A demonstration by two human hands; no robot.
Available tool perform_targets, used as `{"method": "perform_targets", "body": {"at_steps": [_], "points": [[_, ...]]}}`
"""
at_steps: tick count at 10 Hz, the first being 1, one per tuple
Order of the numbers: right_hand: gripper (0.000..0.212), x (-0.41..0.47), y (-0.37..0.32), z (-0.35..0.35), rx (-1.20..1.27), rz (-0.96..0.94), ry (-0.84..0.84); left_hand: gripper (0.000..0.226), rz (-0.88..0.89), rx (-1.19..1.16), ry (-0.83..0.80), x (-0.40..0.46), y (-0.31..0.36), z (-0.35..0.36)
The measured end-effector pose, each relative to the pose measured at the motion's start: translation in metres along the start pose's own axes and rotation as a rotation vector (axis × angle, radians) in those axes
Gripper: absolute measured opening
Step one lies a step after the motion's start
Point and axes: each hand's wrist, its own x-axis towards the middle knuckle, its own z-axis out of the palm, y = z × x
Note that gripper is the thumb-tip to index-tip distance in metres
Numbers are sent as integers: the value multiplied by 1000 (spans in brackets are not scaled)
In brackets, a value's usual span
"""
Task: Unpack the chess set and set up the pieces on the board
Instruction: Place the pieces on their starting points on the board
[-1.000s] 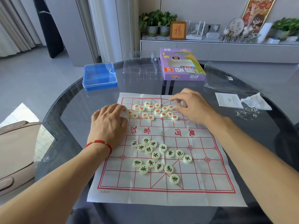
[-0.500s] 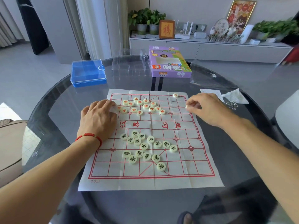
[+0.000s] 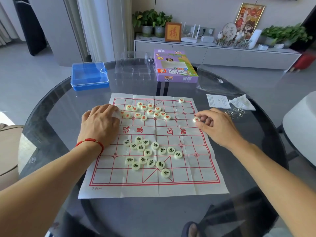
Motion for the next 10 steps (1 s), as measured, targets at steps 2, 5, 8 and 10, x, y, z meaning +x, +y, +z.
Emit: {"method": "perform_targets", "body": {"at_steps": [2, 5, 8, 10], "points": [[12, 1, 1, 3, 37, 31, 37, 34, -2, 10, -4, 0, 1, 0], [17, 2, -3, 6, 19, 47, 79, 35, -2, 3, -3, 0, 2, -1], [39, 32, -65, 33, -152, -143, 58, 34, 3, 6, 3, 1, 1, -1], [26, 31, -75, 46, -243, -108, 39, 33, -1, 3, 7, 1, 1, 0]]}}
